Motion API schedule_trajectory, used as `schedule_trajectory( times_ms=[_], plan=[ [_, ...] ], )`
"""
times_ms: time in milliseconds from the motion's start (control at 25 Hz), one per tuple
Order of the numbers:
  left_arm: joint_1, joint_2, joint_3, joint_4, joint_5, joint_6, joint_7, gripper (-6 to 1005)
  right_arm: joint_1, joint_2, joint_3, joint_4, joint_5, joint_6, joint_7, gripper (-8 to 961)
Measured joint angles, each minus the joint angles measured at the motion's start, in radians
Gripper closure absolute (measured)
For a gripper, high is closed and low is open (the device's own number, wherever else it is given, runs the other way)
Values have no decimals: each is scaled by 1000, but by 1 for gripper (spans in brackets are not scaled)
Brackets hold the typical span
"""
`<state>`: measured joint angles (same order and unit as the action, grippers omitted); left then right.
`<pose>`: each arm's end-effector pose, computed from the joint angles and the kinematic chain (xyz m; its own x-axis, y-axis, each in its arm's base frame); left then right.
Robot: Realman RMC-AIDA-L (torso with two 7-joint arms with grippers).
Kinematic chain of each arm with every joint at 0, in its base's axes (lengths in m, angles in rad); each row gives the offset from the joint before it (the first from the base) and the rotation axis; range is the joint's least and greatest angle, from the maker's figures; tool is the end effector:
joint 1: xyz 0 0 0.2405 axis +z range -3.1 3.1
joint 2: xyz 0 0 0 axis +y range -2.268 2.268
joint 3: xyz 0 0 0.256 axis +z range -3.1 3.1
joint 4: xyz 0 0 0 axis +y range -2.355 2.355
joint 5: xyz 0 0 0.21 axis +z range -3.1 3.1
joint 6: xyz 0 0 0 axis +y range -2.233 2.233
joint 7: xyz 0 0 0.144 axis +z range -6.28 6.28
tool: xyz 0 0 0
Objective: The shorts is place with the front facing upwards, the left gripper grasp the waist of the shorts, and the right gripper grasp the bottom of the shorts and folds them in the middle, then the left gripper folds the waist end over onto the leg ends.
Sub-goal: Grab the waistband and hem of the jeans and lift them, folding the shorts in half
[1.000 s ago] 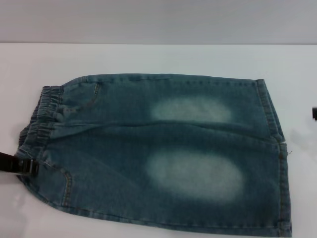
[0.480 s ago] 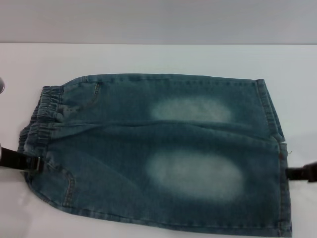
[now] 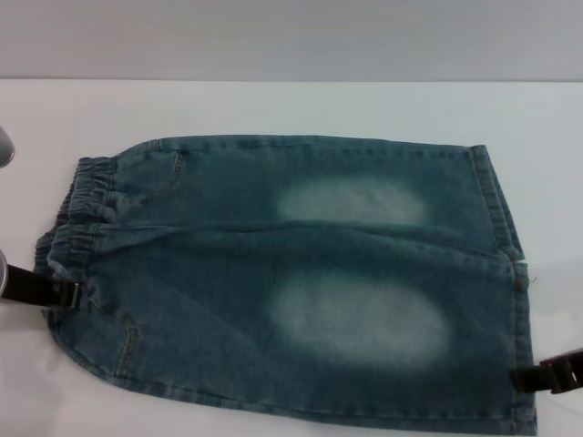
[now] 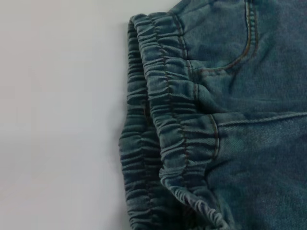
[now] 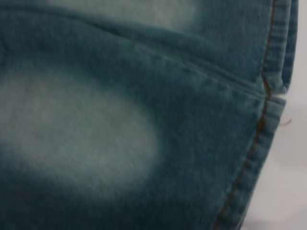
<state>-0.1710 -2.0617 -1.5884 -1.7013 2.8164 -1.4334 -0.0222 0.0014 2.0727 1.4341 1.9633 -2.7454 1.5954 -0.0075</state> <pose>-0.2519 0.2933 0.0344 0.3439 0.9196 0.1902 0.7193 -0.1277 -0.6828 0.2201 0.2320 0.0192 0.3893 -0.9198 -0.0497 -0.7393 -0.2799 -0.6124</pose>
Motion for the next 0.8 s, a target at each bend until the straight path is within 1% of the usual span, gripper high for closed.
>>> schedule_trajectory(
  times_ms=[200, 800],
  plan=[
    [-3, 0, -1, -2, 0, -9, 5, 856, 11, 0, -26, -5, -20, 16, 3, 251],
    [-6, 0, 18, -4, -1, -7, 2, 868, 35, 3, -87, -42, -35, 16, 17, 257]
  ],
)
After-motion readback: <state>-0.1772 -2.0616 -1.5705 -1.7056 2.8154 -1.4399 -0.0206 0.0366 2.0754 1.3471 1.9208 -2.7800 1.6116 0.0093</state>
